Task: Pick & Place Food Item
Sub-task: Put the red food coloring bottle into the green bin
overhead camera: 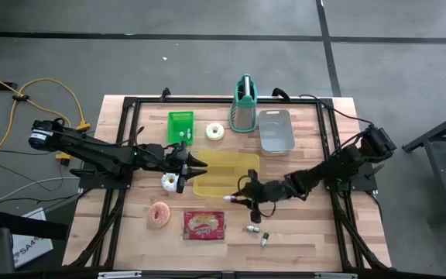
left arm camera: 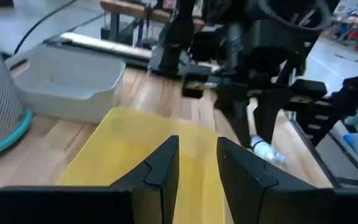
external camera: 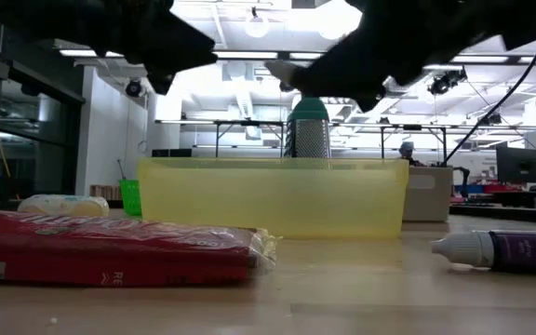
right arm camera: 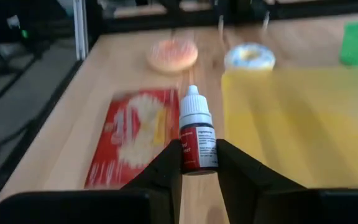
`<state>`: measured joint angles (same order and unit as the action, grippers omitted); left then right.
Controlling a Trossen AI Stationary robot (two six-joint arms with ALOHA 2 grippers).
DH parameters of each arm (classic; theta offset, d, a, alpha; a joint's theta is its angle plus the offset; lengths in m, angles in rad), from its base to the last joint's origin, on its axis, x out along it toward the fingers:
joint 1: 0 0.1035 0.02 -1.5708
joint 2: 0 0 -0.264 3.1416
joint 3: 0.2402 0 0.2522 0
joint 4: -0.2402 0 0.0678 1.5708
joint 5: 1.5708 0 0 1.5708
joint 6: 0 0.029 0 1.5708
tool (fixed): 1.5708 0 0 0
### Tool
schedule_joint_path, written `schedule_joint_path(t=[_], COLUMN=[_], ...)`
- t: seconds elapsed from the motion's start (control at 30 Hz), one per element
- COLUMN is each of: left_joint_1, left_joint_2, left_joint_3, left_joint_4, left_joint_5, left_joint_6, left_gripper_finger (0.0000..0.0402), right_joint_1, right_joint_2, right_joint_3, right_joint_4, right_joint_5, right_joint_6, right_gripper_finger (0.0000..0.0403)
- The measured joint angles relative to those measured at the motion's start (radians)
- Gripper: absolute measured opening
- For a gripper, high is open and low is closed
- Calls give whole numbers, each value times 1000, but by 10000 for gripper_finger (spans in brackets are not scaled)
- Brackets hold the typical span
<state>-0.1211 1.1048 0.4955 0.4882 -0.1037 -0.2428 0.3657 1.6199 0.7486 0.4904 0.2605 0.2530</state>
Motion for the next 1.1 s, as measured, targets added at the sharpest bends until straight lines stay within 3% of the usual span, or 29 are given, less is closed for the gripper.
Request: schedule_joint_path(t=[0.4,0.77,1.1], left_joint_1=[3,22,22], left_joint_2=[140,141,141], left_joint_3=[1,1,1], left_joint_4=[181,224,313], left_joint_5=[64,120,119], left_joint_6=[69,97,162], left_gripper_finger=[105,148,150], right_joint_1=[-105,-132,-176], right_joint_2=[0,1,1], right_joint_3=[0,0,0], right_joint_4=[209,313,369], right_joint_5=[-18,-25,-25], right_joint_6=[-116,-153,-180], right_gripper_finger=[75,75,75])
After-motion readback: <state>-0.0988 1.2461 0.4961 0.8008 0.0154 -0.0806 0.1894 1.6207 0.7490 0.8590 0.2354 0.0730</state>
